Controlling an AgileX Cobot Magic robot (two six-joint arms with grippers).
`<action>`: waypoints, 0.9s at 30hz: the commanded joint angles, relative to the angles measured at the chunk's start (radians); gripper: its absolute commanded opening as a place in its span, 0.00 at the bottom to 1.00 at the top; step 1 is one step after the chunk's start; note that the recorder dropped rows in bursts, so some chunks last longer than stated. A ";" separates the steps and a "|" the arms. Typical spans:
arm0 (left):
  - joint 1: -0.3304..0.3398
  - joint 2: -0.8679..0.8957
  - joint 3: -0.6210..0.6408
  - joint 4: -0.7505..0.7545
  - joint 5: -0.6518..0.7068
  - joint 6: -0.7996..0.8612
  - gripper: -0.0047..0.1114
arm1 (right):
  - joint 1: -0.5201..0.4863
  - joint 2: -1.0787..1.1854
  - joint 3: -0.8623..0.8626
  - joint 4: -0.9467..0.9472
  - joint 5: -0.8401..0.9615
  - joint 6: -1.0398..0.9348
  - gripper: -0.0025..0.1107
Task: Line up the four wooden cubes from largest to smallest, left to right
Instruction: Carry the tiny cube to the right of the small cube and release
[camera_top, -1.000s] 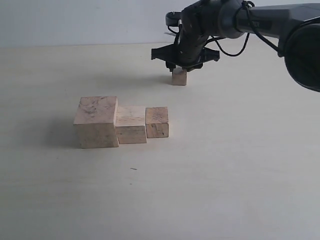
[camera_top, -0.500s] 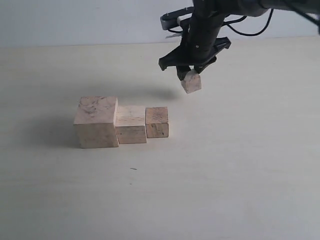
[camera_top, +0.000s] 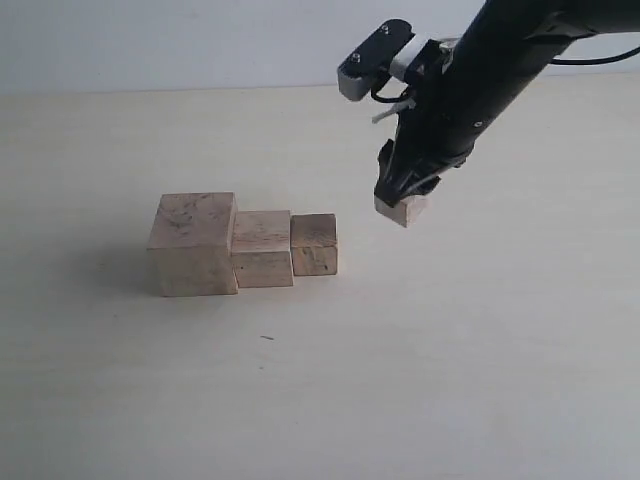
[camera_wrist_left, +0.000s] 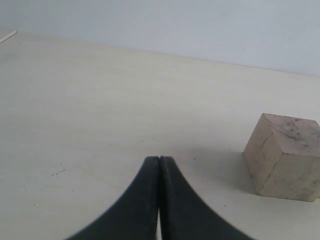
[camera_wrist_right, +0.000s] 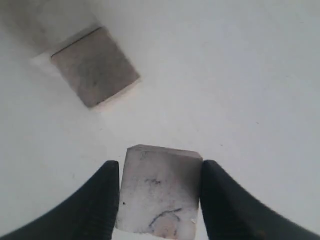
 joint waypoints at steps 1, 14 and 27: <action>-0.001 -0.004 0.004 -0.005 -0.006 0.003 0.04 | -0.006 -0.015 0.035 0.055 0.014 -0.264 0.02; -0.001 -0.004 0.004 -0.005 -0.006 0.003 0.04 | -0.006 0.080 0.035 0.055 -0.120 -0.242 0.02; -0.001 -0.004 0.004 -0.005 -0.006 0.003 0.04 | -0.004 0.180 0.035 0.157 -0.096 -0.378 0.02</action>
